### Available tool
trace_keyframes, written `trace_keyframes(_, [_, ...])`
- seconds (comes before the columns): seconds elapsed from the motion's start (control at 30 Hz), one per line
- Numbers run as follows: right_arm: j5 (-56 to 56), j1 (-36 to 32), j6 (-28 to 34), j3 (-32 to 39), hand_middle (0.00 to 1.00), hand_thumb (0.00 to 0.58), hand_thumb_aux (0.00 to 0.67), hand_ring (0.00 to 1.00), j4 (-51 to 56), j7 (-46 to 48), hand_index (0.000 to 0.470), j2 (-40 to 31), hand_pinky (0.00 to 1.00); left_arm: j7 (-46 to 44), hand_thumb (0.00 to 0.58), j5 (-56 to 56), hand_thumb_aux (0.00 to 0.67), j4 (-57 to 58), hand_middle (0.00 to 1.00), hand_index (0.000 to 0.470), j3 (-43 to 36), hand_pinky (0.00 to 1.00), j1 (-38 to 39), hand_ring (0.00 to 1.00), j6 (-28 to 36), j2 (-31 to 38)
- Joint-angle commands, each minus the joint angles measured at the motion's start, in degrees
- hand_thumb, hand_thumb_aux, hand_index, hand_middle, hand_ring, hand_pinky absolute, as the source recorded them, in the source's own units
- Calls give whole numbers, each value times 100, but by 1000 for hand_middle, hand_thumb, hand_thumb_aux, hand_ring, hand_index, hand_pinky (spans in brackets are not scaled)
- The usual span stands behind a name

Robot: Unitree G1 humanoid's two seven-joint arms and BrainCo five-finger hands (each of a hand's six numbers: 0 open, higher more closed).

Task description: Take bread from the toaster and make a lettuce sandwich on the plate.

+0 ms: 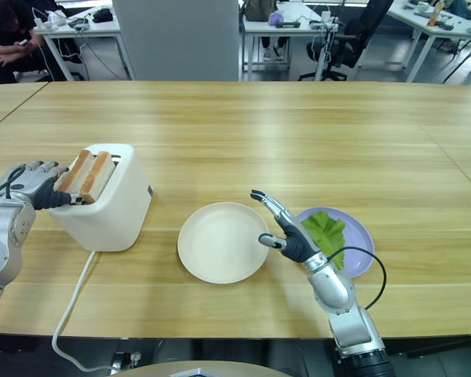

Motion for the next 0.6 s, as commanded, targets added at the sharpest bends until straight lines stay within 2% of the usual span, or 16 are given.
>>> trace_keyframes(0.03, [-65,37,22,9,0,0,0,0,9,-5,0,-38,0,-43,0,28,0,-24,0,0,-217,0,4,0,-124,-37])
trace_keyframes(0.07, [-69,37,22,13,0,0,0,0,7,-4,0,-38,0,-28,0,6,0,-29,0,0,-205,0,-4,0,-127,-61])
trace_keyframes(0.1, [-65,28,18,17,0,0,0,0,14,5,0,-42,0,17,40,-4,24,-63,0,16,-174,0,-6,0,-97,-99])
trace_keyframes(0.17, [-61,17,12,23,0,0,0,0,23,16,0,-48,0,80,40,1,24,-102,0,16,-132,0,-13,0,-41,-147])
trace_keyframes(0.2, [-61,20,11,23,0,0,0,0,22,18,0,-51,0,88,0,-1,0,-102,0,0,-124,0,-21,0,-27,-164])
trace_keyframes(0.23, [-62,23,10,23,0,0,0,0,19,17,0,-52,0,87,0,-41,0,-85,0,0,-114,0,-39,0,-24,-195])
trace_keyframes(0.27, [-64,25,9,23,0,0,0,0,17,17,0,-53,0,95,36,-68,21,-72,0,14,-110,0,-56,0,-21,-223])
trace_keyframes(0.3, [-66,26,7,24,0,0,0,0,17,16,0,-54,0,125,36,-104,21,-34,0,14,-107,0,-81,0,-32,-256])
trace_keyframes(0.33, [-71,30,7,25,0,0,0,0,10,14,0,-54,0,158,156,-169,97,-29,0,67,-72,0,-105,0,-27,-311])
trace_keyframes(0.37, [-74,31,8,28,0,0,0,0,3,14,0,-52,0,237,443,-230,344,-7,0,236,-27,0,-136,0,-26,-361])
trace_keyframes(0.4, [-77,31,8,30,0,0,0,0,-2,12,0,-51,0,324,443,-316,344,6,0,236,38,0,-174,0,-26,-420])
trace_keyframes(0.43, [-80,30,7,33,0,0,0,0,-4,12,0,-49,0,405,580,-420,670,5,0,460,119,0,-202,0,-28,-475])
trace_keyframes(0.5, [-91,28,5,36,0,0,0,0,-5,7,0,-48,0,624,580,-640,670,0,0,460,301,0,-285,0,-49,-580])
trace_keyframes(0.53, [-101,27,4,36,0,0,0,0,-8,1,0,-49,0,701,580,-747,670,-11,533,460,381,533,-318,533,-57,-617])
trace_keyframes(0.57, [-117,28,3,33,0,0,0,0,-13,-7,0,-50,0,791,580,-845,670,-26,890,460,465,890,-348,890,-76,-648])
trace_keyframes(0.6, [-141,28,1,29,0,0,0,0,-21,-18,0,-52,0,871,580,-958,670,-37,1000,460,553,1000,-374,1000,-105,-686])
